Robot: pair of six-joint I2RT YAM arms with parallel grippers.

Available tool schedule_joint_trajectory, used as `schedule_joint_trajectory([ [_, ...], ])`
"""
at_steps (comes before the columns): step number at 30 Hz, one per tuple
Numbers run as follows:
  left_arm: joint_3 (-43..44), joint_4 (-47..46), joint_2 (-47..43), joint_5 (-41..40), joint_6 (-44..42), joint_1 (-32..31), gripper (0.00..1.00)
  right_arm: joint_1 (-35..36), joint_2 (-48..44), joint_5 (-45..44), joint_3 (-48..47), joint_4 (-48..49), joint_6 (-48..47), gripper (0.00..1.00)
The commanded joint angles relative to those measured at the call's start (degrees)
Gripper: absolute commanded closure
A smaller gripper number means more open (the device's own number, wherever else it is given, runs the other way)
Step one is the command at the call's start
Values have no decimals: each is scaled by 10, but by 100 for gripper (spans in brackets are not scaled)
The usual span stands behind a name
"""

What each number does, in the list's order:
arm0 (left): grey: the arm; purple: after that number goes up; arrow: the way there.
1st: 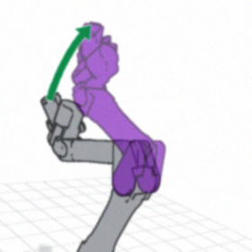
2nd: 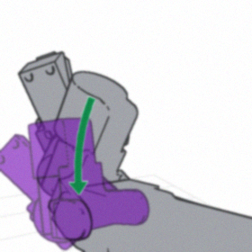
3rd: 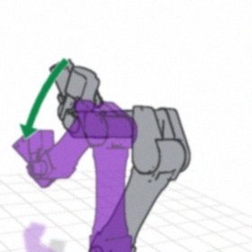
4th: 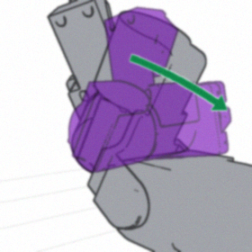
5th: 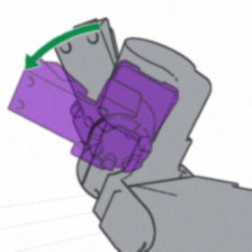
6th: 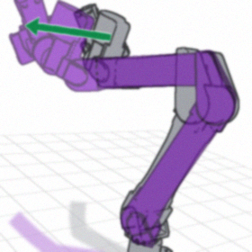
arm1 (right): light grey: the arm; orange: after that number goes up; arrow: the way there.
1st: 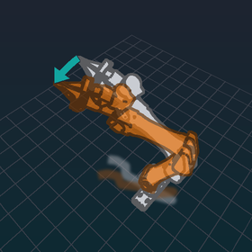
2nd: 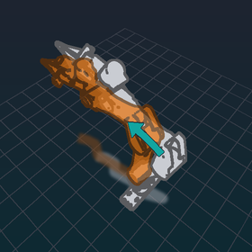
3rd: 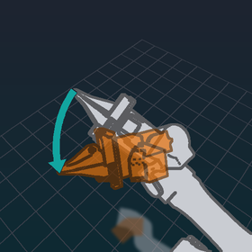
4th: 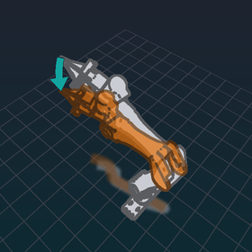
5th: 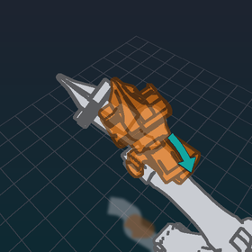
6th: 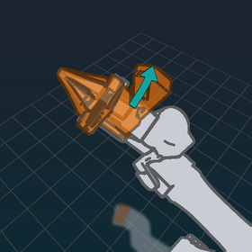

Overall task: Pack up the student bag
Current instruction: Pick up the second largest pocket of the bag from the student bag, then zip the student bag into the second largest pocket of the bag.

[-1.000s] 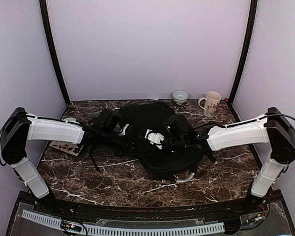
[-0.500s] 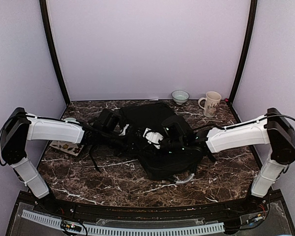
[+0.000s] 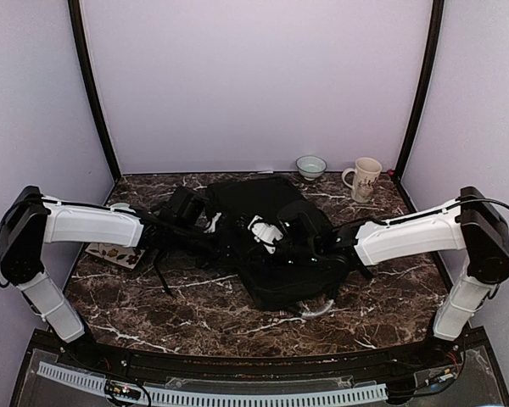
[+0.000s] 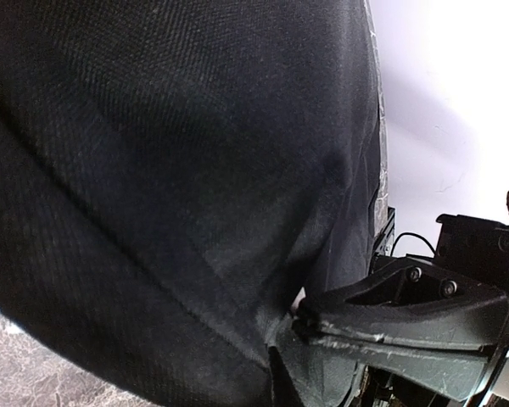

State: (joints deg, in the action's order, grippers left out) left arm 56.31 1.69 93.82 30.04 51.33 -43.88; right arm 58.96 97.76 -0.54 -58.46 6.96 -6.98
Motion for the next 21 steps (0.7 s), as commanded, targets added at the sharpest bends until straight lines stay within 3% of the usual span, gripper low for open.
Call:
schedule_joint_trajectory([
  [1,25,-25,-66,20,-22,-6,100,-3,-9,-63,20,-19,48,100],
  [10,-4,4,-94,-23,-24,-3,100,-9,-3,-122,32,-31,135,100],
  [21,-31,24,-121,-57,-14,0,100,-20,-20,-138,61,-38,163,100],
])
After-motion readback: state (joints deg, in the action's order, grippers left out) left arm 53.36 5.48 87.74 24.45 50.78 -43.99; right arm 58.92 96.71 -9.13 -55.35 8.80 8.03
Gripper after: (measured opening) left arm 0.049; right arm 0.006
